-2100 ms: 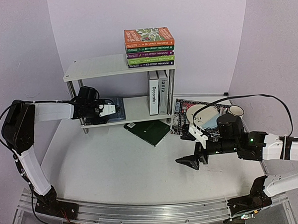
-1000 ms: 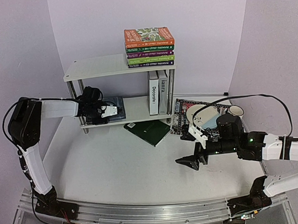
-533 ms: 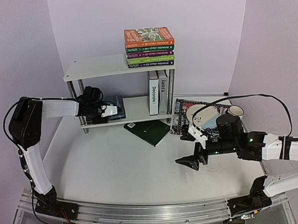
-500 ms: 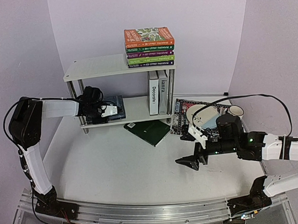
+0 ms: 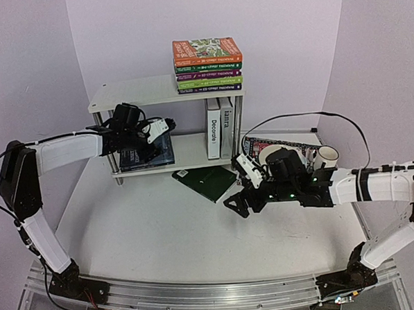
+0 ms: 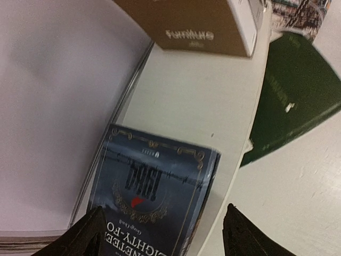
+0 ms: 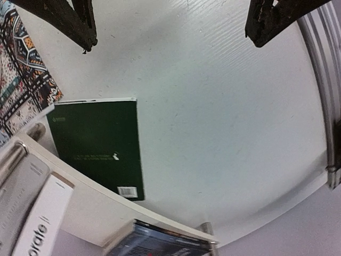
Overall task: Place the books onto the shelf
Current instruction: Adjust the book in the book pile on the shelf.
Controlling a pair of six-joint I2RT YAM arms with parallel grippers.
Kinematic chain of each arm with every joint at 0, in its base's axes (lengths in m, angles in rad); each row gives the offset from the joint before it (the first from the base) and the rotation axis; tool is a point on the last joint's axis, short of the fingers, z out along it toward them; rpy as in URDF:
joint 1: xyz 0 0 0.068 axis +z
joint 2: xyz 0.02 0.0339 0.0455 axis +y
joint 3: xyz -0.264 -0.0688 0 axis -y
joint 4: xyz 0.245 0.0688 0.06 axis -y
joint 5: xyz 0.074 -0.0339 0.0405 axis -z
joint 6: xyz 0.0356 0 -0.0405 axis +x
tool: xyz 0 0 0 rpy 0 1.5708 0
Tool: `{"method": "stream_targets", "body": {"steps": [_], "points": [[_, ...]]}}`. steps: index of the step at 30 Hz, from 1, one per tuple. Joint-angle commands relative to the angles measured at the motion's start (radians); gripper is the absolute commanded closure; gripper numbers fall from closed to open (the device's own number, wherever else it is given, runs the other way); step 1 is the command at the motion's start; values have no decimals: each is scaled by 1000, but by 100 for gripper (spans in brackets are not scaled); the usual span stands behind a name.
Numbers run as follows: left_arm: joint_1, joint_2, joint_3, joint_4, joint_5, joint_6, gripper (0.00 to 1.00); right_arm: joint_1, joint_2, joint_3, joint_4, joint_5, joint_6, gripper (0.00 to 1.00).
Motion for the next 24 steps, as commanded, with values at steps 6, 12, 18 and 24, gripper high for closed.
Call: {"method": "stream_targets", "body": {"steps": [6, 12, 18, 24], "points": [[-104, -199, -188, 315, -12, -899, 22, -4, 162, 128, 42, 315, 455, 2], [-103, -287, -379, 456, -37, -1225, 21, -3, 231, 152, 65, 349, 624, 2], [-103, -245, -437, 472, -5, -1482, 27, -4, 248, 146, 79, 353, 629, 2], [-103, -174, -478, 536, 7, -1629, 50, -3, 259, 141, 80, 352, 657, 2]]}}
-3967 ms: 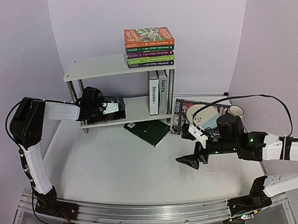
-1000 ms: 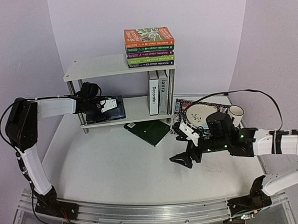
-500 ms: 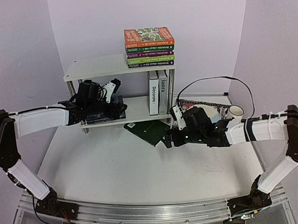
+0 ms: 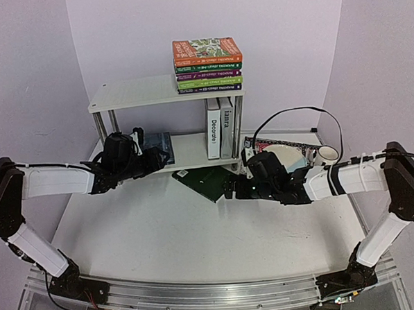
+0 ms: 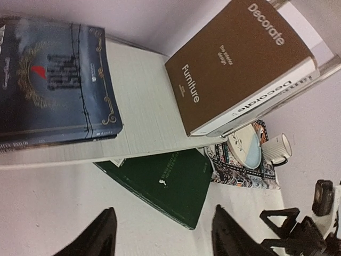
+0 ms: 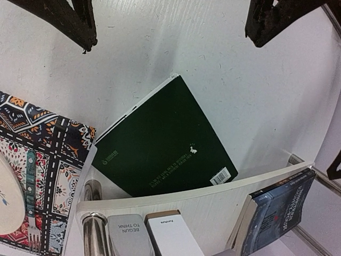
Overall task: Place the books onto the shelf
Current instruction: Adjust the book in the book pile on the shelf, then move the shelf to the corner of the board.
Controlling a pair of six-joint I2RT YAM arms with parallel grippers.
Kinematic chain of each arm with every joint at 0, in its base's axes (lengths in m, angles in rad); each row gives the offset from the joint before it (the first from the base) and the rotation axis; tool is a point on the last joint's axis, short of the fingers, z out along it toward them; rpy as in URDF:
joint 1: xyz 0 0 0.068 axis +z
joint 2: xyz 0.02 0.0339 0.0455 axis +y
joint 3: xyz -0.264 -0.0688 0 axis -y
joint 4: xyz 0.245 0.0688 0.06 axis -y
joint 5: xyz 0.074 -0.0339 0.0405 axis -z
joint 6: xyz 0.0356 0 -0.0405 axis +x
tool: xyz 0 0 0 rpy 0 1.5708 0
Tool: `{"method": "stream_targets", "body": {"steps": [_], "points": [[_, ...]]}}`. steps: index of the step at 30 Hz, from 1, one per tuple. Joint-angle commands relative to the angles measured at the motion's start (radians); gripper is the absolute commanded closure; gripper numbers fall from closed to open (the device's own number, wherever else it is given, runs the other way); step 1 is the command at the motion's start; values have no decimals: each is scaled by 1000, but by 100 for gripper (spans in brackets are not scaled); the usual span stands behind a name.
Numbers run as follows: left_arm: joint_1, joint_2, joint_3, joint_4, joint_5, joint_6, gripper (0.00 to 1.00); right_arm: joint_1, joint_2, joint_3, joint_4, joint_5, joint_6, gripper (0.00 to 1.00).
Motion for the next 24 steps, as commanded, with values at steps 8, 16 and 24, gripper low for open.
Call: {"method": "stream_targets", "body": {"steps": [8, 16, 24], "points": [[10, 122, -75, 153, -131, -285, 92, 0, 13, 13, 24, 27, 43, 2], [45, 235, -172, 444, -66, -579, 100, 0, 26, 8, 35, 21, 71, 2], [48, 388, -285, 834, -69, -867, 100, -1, 22, -6, 45, 27, 76, 2]]}}
